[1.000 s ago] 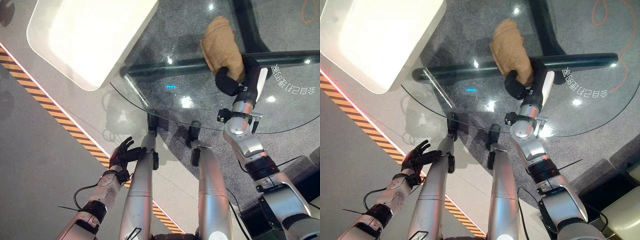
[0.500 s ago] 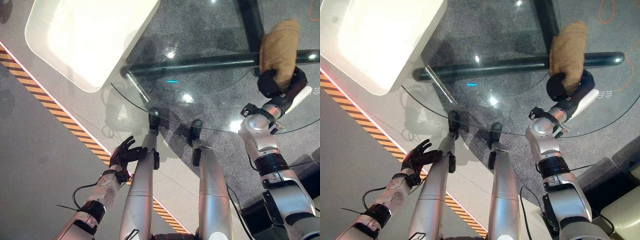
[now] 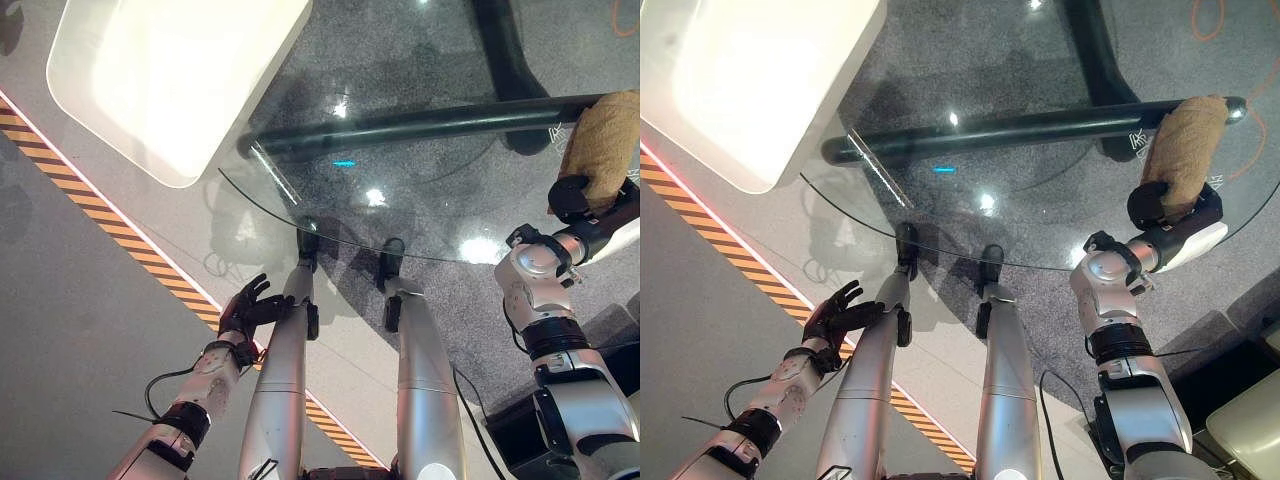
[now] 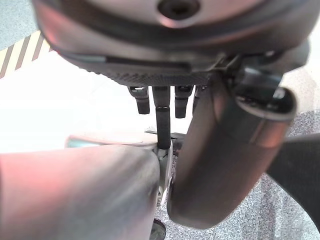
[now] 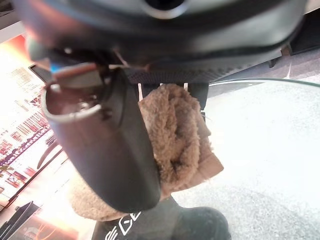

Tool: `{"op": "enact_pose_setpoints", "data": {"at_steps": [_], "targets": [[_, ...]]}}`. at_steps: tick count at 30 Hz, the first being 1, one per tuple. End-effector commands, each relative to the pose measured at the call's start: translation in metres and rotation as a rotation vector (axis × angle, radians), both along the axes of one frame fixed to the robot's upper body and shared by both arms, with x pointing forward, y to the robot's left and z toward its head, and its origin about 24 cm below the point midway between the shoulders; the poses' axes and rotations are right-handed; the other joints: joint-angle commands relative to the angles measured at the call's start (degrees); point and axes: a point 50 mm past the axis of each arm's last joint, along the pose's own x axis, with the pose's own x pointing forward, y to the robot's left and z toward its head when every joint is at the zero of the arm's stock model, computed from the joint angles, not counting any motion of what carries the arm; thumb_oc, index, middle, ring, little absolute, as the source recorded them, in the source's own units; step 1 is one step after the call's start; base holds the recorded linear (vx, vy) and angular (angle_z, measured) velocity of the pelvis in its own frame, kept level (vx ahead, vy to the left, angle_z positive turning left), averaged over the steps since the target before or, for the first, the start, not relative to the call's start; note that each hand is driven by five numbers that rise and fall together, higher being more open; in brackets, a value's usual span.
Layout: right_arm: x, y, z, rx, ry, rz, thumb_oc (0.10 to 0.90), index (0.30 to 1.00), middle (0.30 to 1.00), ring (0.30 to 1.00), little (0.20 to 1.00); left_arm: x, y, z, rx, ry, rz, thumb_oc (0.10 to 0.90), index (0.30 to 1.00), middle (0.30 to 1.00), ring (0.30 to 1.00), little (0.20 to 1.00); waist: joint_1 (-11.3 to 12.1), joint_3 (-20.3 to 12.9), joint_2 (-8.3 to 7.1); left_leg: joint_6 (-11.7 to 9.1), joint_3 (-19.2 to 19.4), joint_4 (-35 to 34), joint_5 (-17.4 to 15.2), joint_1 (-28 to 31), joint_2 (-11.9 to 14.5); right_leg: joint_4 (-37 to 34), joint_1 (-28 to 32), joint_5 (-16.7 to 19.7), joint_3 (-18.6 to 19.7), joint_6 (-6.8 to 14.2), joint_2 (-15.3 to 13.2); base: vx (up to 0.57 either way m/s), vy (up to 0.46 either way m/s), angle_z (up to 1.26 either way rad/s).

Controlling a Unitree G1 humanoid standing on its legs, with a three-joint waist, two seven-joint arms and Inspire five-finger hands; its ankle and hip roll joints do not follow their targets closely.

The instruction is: Wipe the table with a cloth and put it in the basket.

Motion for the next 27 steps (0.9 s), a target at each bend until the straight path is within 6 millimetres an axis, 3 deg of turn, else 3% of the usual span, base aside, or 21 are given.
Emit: {"op": "enact_pose_setpoints", "data": {"at_steps": [1, 7, 15, 19, 20, 22, 23, 24, 27], "targets": [[-0.023, -0.033, 0.058, -0.265, -0.158, -0.134, 0.100, 0.300, 0.300, 0.300, 0.200, -0.029, -0.054, -0.026, -0.122, 0.081, -0.147, 0.800, 0.900, 0.900, 0.900, 0.900, 0.0, -0.7, 3.42, 3.0, 1.6, 11.2, -9.2, -0.3, -2.7, -15.8, 1.9, 14.4, 1.3, 1.1, 4.7, 0.00, 0.000, 0.00], [-0.002, 0.007, 0.071, -0.407, -0.085, 0.192, 0.100, 0.300, 0.300, 0.300, 0.200, -0.026, -0.055, -0.024, -0.125, 0.076, -0.151, 0.800, 0.900, 0.900, 0.900, 0.900, 0.1, -0.7, 3.31, 2.7, 1.9, 11.2, -8.9, -0.4, -2.6, -15.2, 1.6, 13.7, 1.2, 0.9, 4.7, 0.00, 0.000, 0.00], [0.004, 0.062, 0.048, -0.551, -0.013, 0.550, 0.100, 0.300, 0.300, 0.300, 0.200, -0.026, -0.058, -0.026, -0.140, 0.065, -0.150, 0.800, 0.900, 0.900, 0.900, 0.900, -0.4, -0.7, 3.12, 2.6, 2.5, 10.8, -8.5, -0.4, -2.4, -15.1, 1.4, 13.3, 0.9, 0.8, 4.6, -0.01, 0.013, -0.02], [0.007, 0.088, 0.025, -0.551, 0.069, 0.731, 0.100, 0.300, 0.300, 0.300, 0.200, -0.026, -0.059, -0.027, -0.141, 0.061, -0.153, 0.800, 0.900, 0.900, 0.900, 0.900, -0.5, -0.7, 2.86, 2.5, 2.7, 10.5, -8.1, -0.4, -2.4, -15.0, 1.3, 13.3, 0.8, 0.7, 4.7, 0.00, 0.029, -0.04], [0.005, 0.095, 0.007, -0.526, 0.123, 0.792, 0.100, 0.300, 0.300, 0.300, 0.200, -0.033, -0.060, -0.033, -0.140, 0.078, -0.156, 0.800, 0.900, 0.900, 0.900, 0.900, -0.2, -0.7, 3.00, 2.2, 2.4, 10.7, -9.7, 1.8, -2.2, -14.5, 3.3, 11.6, 0.8, 0.9, 5.0, 0.04, 0.033, -0.03], [0.004, 0.105, -0.007, -0.515, 0.167, 0.859, 0.100, 0.300, 0.300, 0.300, 0.200, -0.033, -0.060, -0.032, -0.143, 0.072, -0.156, 0.800, 0.900, 0.900, 0.900, 0.900, -0.2, -0.7, 2.97, 2.2, 2.4, 10.3, -9.5, 1.9, -2.2, -14.7, 3.4, 11.7, 0.7, 0.9, 4.9, -0.01, 0.022, -0.01], [0.006, 0.108, -0.004, -0.527, 0.160, 0.877, 0.100, 0.300, 0.300, 0.300, 0.200, -0.026, -0.060, -0.027, -0.143, 0.049, -0.156, 0.800, 0.900, 0.900, 0.900, 0.900, -0.4, -0.7, 2.82, 2.4, 2.8, 9.9, -7.7, -0.2, -2.4, -15.3, 1.5, 13.3, 0.6, 0.6, 4.6, 0.00, 0.000, 0.00], [0.002, 0.113, -0.019, -0.513, 0.201, 0.916, 0.100, 0.300, 0.300, 0.300, 0.200, -0.033, -0.061, -0.032, -0.145, 0.069, -0.157, 0.800, 0.900, 0.900, 0.900, 0.900, -0.1, -0.7, 2.96, 2.2, 2.4, 10.1, -9.4, 2.0, -2.1, -14.8, 3.5, 11.6, 0.6, 0.9, 4.9, 0.00, 0.000, 0.00], [-0.003, 0.130, -0.036, -0.539, 0.241, 1.036, 0.100, 0.300, 0.300, 0.300, 0.200, -0.032, -0.064, -0.031, -0.147, 0.064, -0.163, 0.800, 0.900, 0.900, 0.900, 0.900, -0.1, -0.7, 3.05, 2.1, 2.5, 10.0, -9.2, 1.8, -2.2, -14.9, 3.4, 11.6, 0.3, 0.9, 4.6, 0.00, 0.015, -0.05]]}}
